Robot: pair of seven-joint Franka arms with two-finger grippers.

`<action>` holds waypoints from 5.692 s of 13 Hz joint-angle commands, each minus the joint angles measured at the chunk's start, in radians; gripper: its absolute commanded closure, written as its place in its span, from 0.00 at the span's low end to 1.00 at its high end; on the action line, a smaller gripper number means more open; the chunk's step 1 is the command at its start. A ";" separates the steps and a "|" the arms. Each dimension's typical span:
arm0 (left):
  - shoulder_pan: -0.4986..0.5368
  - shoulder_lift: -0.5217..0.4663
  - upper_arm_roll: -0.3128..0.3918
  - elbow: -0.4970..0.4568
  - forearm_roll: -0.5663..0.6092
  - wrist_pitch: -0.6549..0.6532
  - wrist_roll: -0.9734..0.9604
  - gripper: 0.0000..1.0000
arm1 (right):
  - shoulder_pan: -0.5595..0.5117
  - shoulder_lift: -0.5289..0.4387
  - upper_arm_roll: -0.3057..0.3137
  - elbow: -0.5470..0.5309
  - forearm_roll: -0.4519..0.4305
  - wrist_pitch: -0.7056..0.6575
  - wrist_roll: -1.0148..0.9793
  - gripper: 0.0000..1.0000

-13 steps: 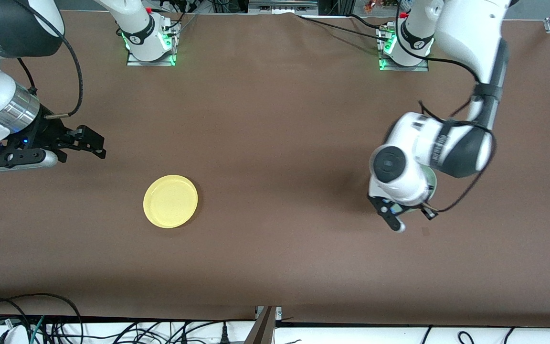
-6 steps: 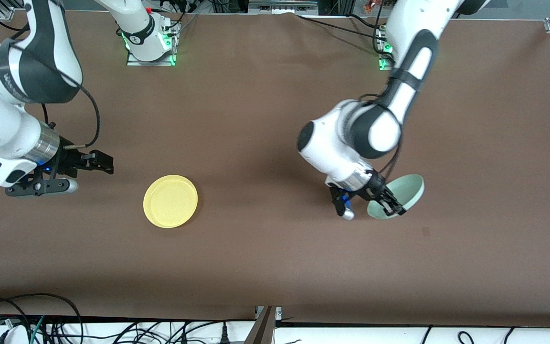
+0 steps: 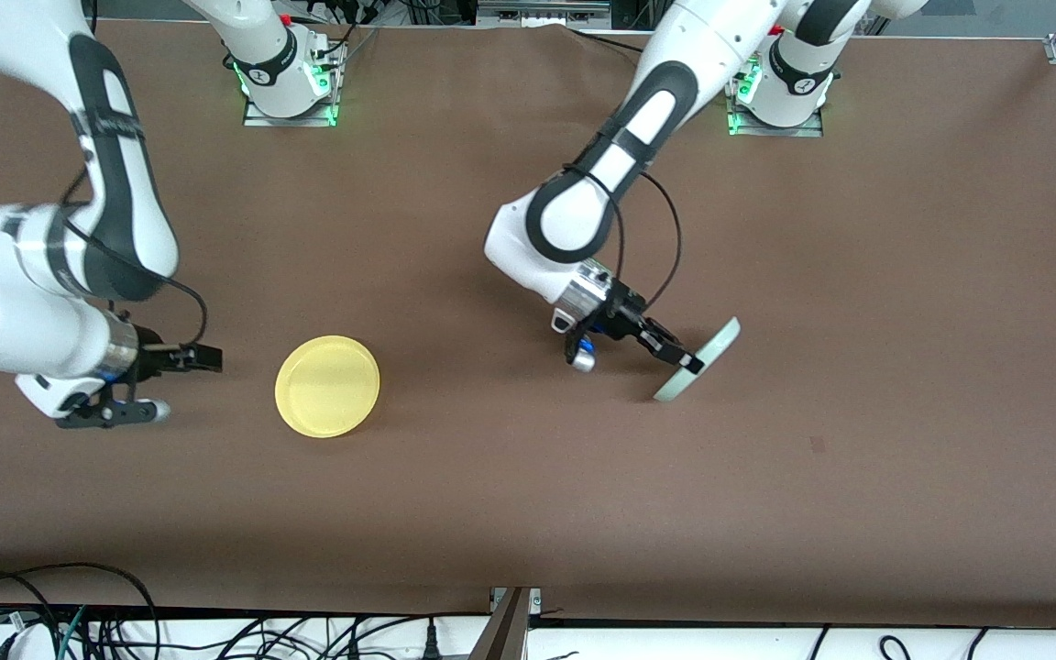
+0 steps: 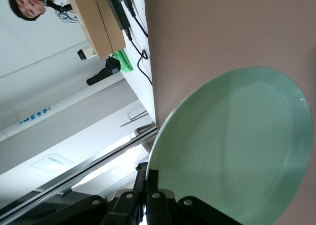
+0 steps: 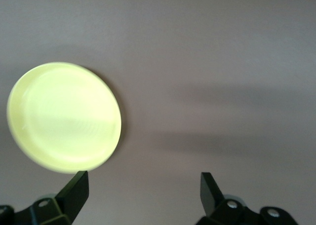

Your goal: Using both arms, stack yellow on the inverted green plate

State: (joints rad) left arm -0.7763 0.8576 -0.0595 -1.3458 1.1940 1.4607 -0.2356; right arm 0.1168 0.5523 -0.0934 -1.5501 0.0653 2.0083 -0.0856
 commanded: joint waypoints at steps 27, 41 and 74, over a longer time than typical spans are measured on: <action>0.320 -0.152 0.003 0.327 -1.002 0.196 -0.170 0.00 | 0.026 0.190 0.063 0.128 0.192 0.081 0.030 1.00; 0.758 -0.751 0.013 -0.198 -1.208 0.154 0.243 0.00 | 0.609 0.209 0.172 0.123 0.146 0.329 1.004 1.00; 0.819 -0.876 -0.033 -0.315 -1.157 0.167 0.243 0.00 | 0.070 -0.558 -0.012 -0.013 -0.018 -0.517 0.149 0.00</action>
State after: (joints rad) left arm 0.0350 -0.0086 -0.0836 -1.6699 0.0216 1.6446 -0.0051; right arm 0.2022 0.0142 -0.1323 -1.5344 0.0772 1.4694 0.1050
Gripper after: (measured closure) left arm 0.000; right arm 0.000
